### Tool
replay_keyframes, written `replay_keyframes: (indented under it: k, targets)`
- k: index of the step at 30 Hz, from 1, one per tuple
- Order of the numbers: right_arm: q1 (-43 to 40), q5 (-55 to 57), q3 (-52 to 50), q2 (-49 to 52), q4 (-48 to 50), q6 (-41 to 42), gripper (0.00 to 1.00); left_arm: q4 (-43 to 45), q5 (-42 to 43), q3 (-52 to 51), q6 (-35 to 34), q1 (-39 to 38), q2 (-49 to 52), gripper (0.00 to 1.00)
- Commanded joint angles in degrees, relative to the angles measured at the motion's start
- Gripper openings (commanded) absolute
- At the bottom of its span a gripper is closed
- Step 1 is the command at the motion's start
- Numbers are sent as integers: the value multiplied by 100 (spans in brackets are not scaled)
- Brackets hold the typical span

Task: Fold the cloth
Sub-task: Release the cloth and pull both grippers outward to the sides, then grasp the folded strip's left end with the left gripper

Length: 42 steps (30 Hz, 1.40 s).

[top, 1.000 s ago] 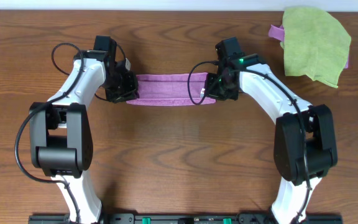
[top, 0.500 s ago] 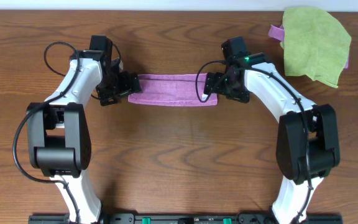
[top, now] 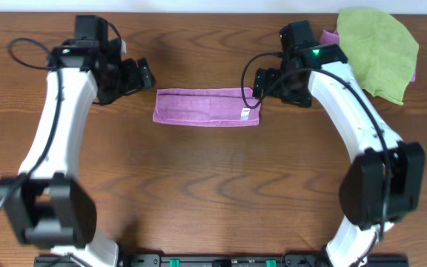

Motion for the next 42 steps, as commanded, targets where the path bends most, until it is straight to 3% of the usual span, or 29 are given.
replay_keyframes:
  k: [1, 10, 16, 23, 32, 34, 35, 39, 42]
  targets:
    - [177, 306, -72, -575, -57, -74, 99, -118, -319, -238, 142, 20, -601, 95]
    - [216, 380, -2074, -2352, 737, 9, 99, 566, -444, -2483, 52, 442, -2653, 95]
    - [210, 118, -3821, -3233, 1827, 216, 99, 531, -461, -3233, 55, 535, -3128, 95]
    - [190, -396, -5141, -2881, 3604, 809, 99, 780, -420, -3528, -31, 535, -3121, 95]
    - [140, -905, -5154, -1976, 4229, 1139, 98, 1556, 205, -3528, 103, 514, -2577, 96]
    - [140, -901, -5152, -1976, 4301, 1147, 97, 1727, 459, -3528, 103, 485, -2245, 100]
    - [140, -901, -5152, -1978, 4350, 1147, 96, 1867, 634, -3528, 103, 455, -2017, 91]
    - [136, -901, -5152, -1976, 4402, 1147, 98, 2507, 1300, -3528, 96, 264, -1298, 79]
    - [129, -901, -5152, -1976, 4400, 1147, 97, 3029, 1644, -3521, -42, -35, -774, 54]
